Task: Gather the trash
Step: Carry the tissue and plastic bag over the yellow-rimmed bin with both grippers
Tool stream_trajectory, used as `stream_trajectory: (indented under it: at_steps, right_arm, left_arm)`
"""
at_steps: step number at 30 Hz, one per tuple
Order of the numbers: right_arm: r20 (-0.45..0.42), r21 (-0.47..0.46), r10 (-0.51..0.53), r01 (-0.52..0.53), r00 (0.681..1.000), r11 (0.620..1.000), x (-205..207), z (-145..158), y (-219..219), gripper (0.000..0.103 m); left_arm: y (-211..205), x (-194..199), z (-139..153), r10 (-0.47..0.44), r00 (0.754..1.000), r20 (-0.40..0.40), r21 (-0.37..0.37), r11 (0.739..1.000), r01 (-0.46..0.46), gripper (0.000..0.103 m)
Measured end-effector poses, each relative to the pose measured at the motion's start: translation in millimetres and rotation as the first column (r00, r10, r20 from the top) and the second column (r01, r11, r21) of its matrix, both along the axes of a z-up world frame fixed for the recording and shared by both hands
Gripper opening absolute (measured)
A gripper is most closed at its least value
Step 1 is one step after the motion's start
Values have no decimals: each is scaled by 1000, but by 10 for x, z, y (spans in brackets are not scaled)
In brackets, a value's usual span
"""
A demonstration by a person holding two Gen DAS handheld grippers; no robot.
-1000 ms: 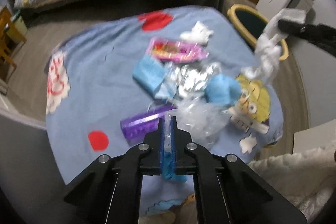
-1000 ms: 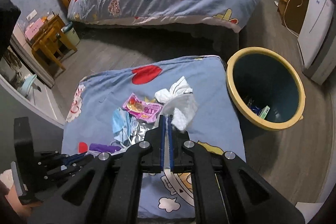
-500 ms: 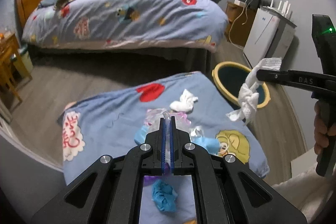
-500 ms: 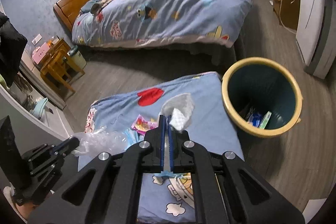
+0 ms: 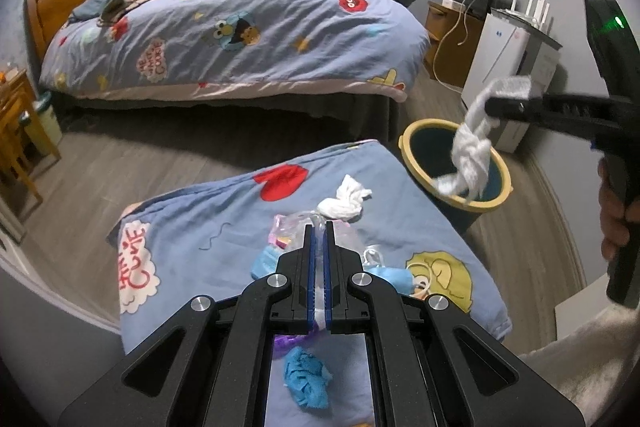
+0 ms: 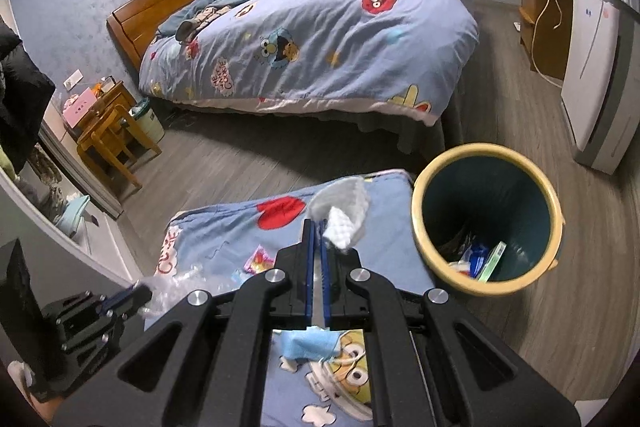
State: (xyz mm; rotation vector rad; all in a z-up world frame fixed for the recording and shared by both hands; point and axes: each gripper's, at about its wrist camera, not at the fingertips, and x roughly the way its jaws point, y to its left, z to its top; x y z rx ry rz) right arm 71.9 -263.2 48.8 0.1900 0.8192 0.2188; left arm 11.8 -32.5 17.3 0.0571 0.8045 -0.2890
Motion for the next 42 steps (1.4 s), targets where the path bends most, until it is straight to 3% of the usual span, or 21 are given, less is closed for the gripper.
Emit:
stream_trajectory:
  at_steps: [12, 19, 24, 28, 32, 38, 42]
  right_arm:
    - [-41, -6, -3, 3, 999, 1000, 450, -196, -88, 3]
    - [-68, -9, -98, 97, 993, 995, 594, -343, -561, 3]
    - [-93, 14, -204, 206, 975, 978, 624, -452, -1082, 3]
    - [-108, 46, -272, 278, 956, 959, 595, -508, -1433, 3]
    - [-111, 13, -337, 340, 935, 940, 580, -590, -1721, 3]
    - [-167, 23, -434, 444, 885, 896, 555, -866, -2076, 3]
    - [-186, 48, -453, 469, 872, 882, 534, -947, -2146, 3]
  left_arm:
    - [-293, 161, -52, -36, 999, -7, 53, 998, 36, 4]
    - [-704, 445, 6, -76, 997, 3, 38, 996, 75, 4]
    - [-1097, 674, -8, -122, 992, -11, -10, 992, 122, 4]
    - [-1479, 809, -7, -185, 983, 1, 0, 983, 185, 4]
    - [-1785, 916, -12, -241, 970, 10, 1, 971, 241, 4]
    - [-2111, 1157, -142, -290, 957, -28, 11, 957, 291, 4]
    - [-2228, 1327, -237, -289, 956, -57, -17, 957, 289, 4]
